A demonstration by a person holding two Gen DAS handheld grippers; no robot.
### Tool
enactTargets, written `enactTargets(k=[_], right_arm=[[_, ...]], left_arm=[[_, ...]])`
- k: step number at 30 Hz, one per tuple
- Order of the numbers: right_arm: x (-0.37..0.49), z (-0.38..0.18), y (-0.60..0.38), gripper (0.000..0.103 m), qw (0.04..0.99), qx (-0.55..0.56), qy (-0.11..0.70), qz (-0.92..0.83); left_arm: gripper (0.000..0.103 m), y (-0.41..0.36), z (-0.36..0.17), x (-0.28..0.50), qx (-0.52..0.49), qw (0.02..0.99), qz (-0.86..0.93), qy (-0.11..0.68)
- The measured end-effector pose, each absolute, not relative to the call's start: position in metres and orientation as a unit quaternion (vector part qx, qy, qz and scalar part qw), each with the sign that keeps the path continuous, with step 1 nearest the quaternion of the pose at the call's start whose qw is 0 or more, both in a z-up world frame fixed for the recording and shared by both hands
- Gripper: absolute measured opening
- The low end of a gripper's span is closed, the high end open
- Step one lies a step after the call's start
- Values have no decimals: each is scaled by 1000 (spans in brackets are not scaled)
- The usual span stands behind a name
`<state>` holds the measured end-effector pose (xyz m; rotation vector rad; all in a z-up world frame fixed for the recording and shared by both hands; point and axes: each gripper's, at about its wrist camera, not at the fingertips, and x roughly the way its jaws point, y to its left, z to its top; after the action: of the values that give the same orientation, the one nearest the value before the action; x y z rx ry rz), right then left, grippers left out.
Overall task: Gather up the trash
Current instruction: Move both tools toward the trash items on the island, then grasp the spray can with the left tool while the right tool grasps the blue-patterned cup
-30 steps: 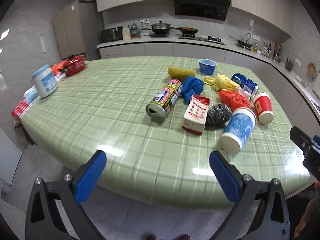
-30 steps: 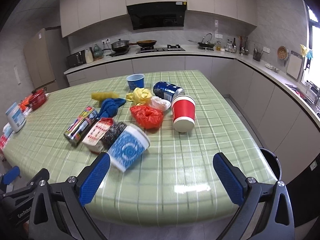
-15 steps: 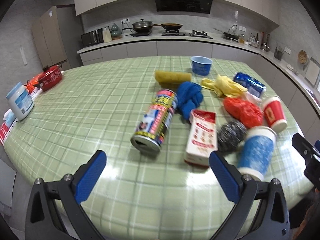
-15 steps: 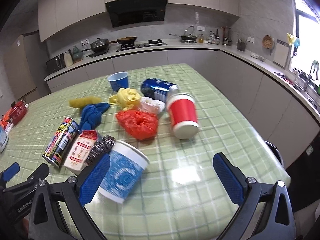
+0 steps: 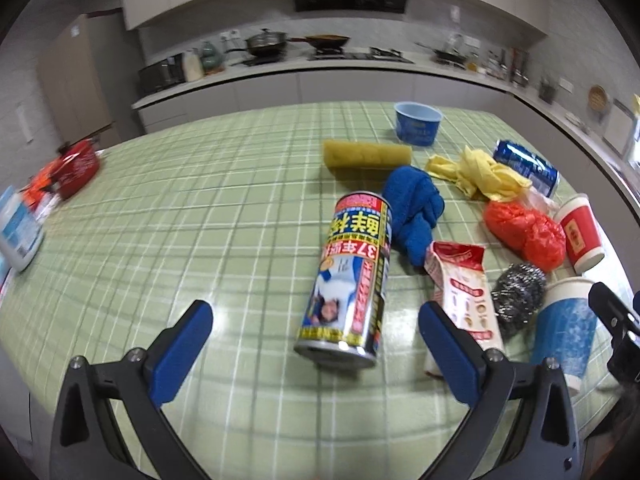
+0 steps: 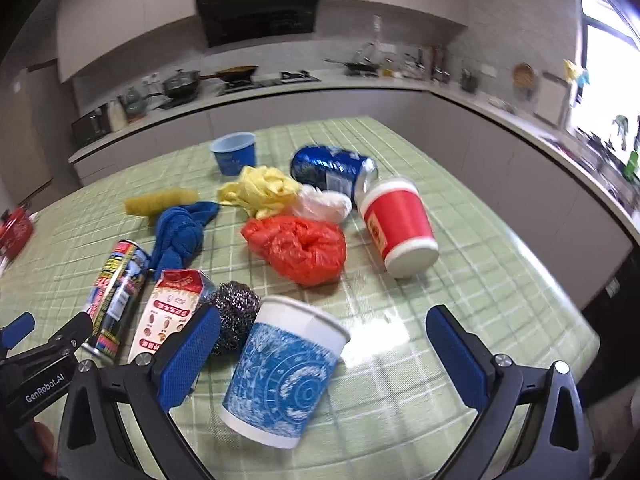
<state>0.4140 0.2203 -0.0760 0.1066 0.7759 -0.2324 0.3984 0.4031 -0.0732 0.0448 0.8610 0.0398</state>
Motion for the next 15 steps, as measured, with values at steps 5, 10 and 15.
enactTargets(k=[5,10,15], right_arm=[[416,-94,229,103,904,74,390,-161],[414,-106,236,103,894,85,399,-187],[415,-117,236,96,887,96,405,-198]], left_arm=[[99,407,-87,419,42,902,-33,428],[81,407,-103,433,41,884,-79,459],[54,407,-113,440,24,872,-112,476]])
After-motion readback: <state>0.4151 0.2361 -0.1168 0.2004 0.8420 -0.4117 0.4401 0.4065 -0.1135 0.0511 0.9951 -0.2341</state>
